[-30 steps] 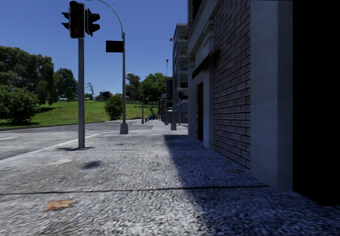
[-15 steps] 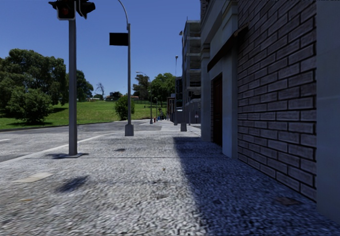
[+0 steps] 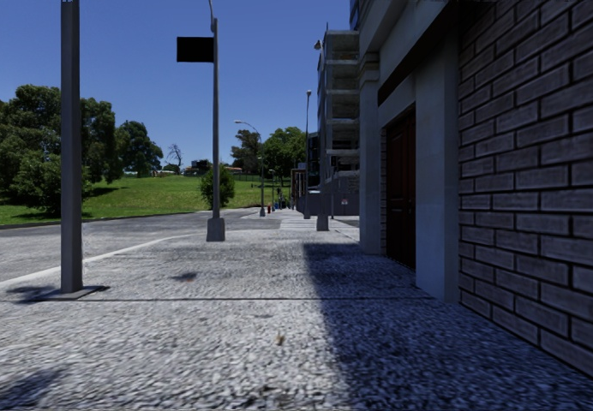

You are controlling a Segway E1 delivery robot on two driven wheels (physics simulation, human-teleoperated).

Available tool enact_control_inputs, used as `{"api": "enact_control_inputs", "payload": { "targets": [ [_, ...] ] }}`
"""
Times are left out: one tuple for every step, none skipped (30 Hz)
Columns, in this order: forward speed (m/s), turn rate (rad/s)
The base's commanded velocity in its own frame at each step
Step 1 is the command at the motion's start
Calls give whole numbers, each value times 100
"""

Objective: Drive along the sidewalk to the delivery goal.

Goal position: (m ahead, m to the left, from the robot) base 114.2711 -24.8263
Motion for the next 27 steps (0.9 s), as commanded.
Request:
{"api": "enact_control_inputs", "payload": {
  "targets": [
    [194,0],
    [173,0],
    [159,0],
    [160,0],
    [160,0],
    [171,0],
    [175,0],
    [175,0],
    [176,0],
    [176,0],
    [176,0],
    [176,0],
    [176,0],
    [187,0],
    [187,0],
    [190,0],
    [168,0],
    [168,0],
    [126,0],
    [100,0],
    [92,0],
    [92,0],
    [97,0],
    [126,0],
    [126,0],
    [141,0],
    [0,0]
  ]
}}
